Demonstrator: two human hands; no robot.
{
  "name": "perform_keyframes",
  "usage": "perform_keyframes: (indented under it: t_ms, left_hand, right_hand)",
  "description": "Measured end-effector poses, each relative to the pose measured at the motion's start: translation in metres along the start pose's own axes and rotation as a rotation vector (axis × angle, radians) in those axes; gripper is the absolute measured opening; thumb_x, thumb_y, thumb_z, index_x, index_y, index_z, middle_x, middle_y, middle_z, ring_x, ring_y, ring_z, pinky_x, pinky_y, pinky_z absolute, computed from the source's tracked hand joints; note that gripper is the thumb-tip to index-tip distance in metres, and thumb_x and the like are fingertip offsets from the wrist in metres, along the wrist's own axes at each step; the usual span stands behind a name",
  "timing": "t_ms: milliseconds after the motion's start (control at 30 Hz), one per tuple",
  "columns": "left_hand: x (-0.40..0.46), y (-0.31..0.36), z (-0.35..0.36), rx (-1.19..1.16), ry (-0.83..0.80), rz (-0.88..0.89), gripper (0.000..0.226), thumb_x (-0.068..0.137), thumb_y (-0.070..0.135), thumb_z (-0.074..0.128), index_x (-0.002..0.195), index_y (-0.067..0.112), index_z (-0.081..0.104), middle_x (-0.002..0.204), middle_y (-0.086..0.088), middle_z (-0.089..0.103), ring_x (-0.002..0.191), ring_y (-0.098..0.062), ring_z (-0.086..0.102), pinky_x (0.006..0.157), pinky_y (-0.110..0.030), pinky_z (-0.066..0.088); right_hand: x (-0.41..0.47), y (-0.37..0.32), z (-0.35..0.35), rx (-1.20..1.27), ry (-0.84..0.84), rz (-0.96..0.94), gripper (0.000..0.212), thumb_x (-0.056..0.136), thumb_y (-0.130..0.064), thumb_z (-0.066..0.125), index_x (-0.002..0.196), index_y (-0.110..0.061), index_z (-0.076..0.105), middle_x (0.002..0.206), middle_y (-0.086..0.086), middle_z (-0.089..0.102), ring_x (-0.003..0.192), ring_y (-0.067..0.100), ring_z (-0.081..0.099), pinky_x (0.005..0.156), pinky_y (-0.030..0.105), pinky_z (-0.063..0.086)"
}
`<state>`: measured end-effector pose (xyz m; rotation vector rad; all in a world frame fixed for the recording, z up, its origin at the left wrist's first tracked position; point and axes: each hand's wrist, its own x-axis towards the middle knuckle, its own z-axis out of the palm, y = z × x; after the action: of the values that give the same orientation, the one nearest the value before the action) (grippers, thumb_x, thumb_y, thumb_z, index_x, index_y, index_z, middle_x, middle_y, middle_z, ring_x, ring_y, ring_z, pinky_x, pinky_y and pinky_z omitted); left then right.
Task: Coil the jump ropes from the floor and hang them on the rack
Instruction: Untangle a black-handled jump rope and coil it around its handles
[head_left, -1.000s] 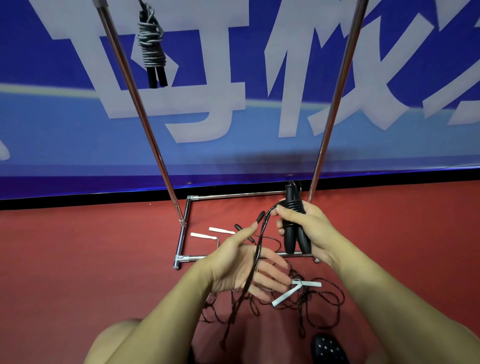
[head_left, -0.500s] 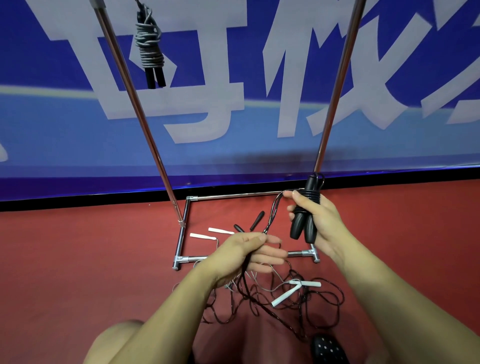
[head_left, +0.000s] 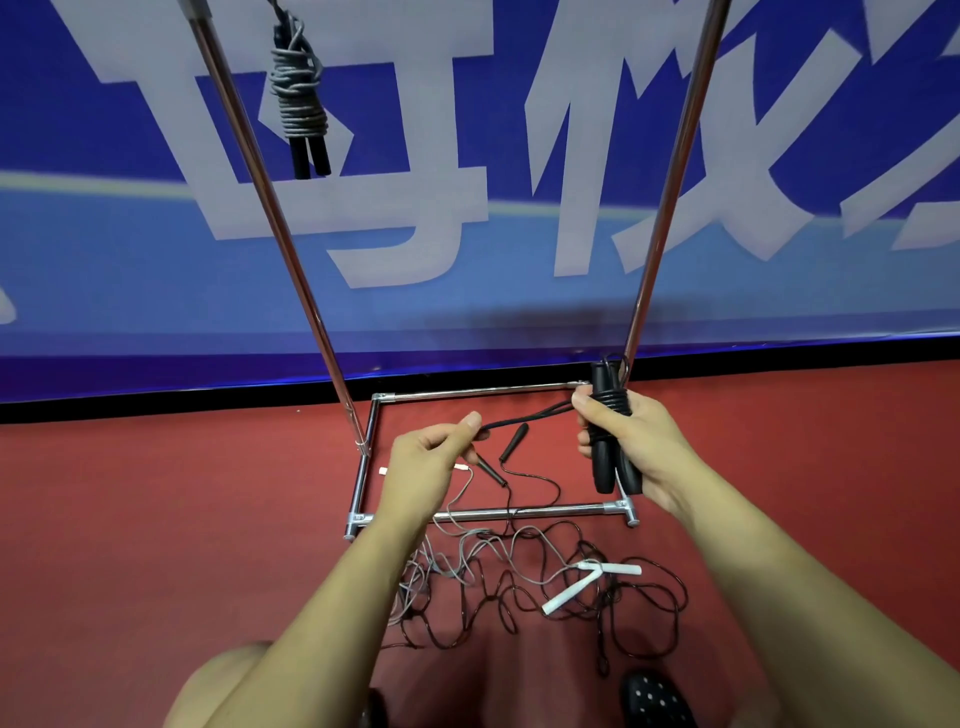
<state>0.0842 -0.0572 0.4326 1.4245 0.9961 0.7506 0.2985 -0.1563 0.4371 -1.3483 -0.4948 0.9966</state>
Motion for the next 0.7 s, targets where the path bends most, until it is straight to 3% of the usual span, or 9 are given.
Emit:
perform_keyframes:
  t_ms: [100,333,500,700]
  left_hand:
    - [0.002,0.002,-0.005,0.021,0.028,0.026,0.029,0.092,0.029,0.073,0.071,0.009,0.075,0.087,0.006,0.079,0.088,0.009,0.068,0.079,-0.012,0.043]
    - [0.010,0.001,-0.016,0.175,0.092,0.108,0.022,0.094,0.026,0.073,0.077,0.012,0.077,0.080,0.002,0.077,0.079,0.002,0.068,0.071,-0.003,0.044]
    - [0.011,0.001,-0.020,0.237,0.049,0.154,0.012,0.096,0.023,0.070,0.088,0.016,0.075,0.081,0.004,0.075,0.079,-0.001,0.069,0.072,-0.007,0.046]
    - [0.002,0.002,-0.014,0.255,-0.023,0.126,0.011,0.099,0.022,0.066,0.093,0.018,0.073,0.085,0.003,0.075,0.082,-0.002,0.069,0.071,-0.004,0.045]
  right_hand:
    - [0.002,-0.003,-0.002,-0.026,-0.020,0.061,0.034,0.092,-0.033,0.074,0.109,-0.005,0.070,0.082,0.010,0.067,0.067,0.021,0.064,0.064,0.033,0.056]
    - [0.000,-0.008,-0.003,0.025,-0.123,0.225,0.046,0.105,-0.038,0.045,0.104,0.003,0.066,0.086,0.016,0.069,0.067,0.024,0.064,0.066,0.035,0.052]
    - [0.003,-0.003,-0.003,0.002,-0.135,0.225,0.037,0.106,-0.031,0.050,0.108,0.002,0.066,0.087,0.013,0.072,0.072,0.021,0.064,0.070,0.033,0.056]
    - [0.006,0.004,-0.002,0.044,-0.182,0.189,0.023,0.101,-0.020,0.059,0.106,0.001,0.065,0.096,0.018,0.062,0.085,0.023,0.063,0.096,0.046,0.058]
